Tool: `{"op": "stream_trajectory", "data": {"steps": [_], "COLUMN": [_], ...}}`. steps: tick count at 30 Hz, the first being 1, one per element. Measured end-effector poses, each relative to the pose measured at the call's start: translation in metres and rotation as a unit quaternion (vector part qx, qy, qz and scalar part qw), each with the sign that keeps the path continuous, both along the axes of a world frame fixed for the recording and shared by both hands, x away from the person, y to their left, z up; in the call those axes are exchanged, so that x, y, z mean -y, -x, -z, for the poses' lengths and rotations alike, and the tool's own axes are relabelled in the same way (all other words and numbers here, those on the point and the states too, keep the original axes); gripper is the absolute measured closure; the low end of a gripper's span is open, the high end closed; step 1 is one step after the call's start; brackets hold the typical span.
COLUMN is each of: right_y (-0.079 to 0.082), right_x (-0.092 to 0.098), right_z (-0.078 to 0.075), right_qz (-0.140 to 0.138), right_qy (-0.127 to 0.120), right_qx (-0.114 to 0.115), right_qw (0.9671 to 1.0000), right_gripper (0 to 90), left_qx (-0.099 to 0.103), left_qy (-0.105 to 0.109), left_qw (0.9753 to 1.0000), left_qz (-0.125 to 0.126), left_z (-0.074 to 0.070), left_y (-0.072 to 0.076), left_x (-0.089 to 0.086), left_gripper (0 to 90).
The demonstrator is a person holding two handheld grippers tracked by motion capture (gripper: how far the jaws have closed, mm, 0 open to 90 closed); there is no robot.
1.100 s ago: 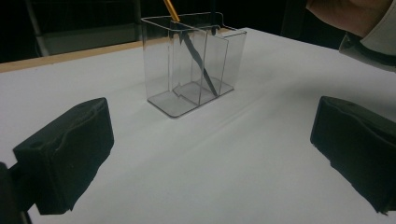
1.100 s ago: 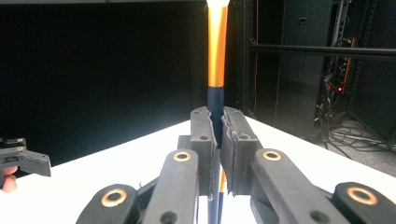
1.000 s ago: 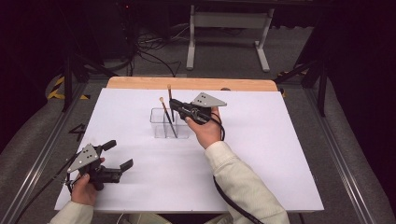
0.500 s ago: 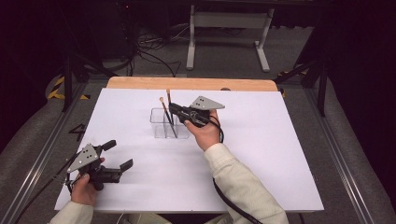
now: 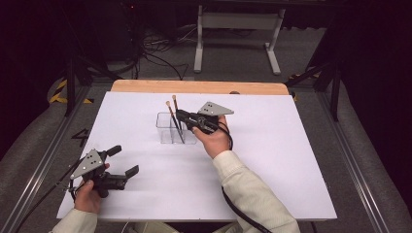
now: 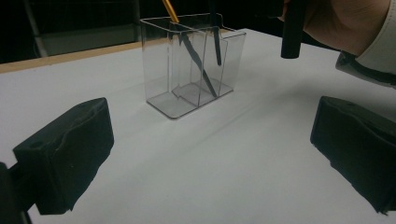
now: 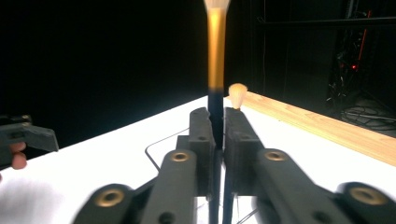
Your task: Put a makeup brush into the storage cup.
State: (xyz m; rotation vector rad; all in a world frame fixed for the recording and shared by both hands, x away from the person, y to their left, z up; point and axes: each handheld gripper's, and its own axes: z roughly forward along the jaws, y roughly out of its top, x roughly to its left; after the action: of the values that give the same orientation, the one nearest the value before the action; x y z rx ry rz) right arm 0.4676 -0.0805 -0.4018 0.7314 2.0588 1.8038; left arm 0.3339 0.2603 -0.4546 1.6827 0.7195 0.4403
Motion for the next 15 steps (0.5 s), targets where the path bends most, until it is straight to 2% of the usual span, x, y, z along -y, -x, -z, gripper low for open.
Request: {"op": "stream_trajectory", "data": {"steps": [1, 4, 7, 11, 15], "right_y": [0.001, 0.004, 0.007, 0.013, 0.024], "right_x": [0.000, 0.002, 0.006, 0.013, 0.029], "right_z": [-0.001, -0.005, -0.008, -0.016, -0.030], "right_qz": [0.004, 0.013, 0.020, 0.020, 0.012], "right_qy": [-0.005, -0.012, -0.011, -0.004, 0.009], "right_qx": [-0.003, 0.004, 0.011, 0.018, 0.030], "right_qw": [1.0000, 0.9998, 0.9997, 0.9996, 0.9995], "right_gripper": [56.2, 34.5, 20.3, 14.6, 11.9], "left_qx": [0.000, 0.000, -0.001, -0.001, 0.000], "left_qy": [0.000, -0.001, -0.002, 0.001, -0.002], "left_qw": [1.0000, 1.0000, 1.0000, 1.0000, 1.0000], "left_qz": [-0.001, -0.001, -0.001, -0.004, -0.003], "left_z": [0.000, 0.000, 0.000, 0.000, 0.000], "left_y": [0.000, 0.000, 0.000, 0.000, 0.001], "left_x": [0.000, 0.000, 0.000, -0.001, -0.002], "left_gripper": [0.1, 0.1, 0.1, 0.1, 0.1]}}
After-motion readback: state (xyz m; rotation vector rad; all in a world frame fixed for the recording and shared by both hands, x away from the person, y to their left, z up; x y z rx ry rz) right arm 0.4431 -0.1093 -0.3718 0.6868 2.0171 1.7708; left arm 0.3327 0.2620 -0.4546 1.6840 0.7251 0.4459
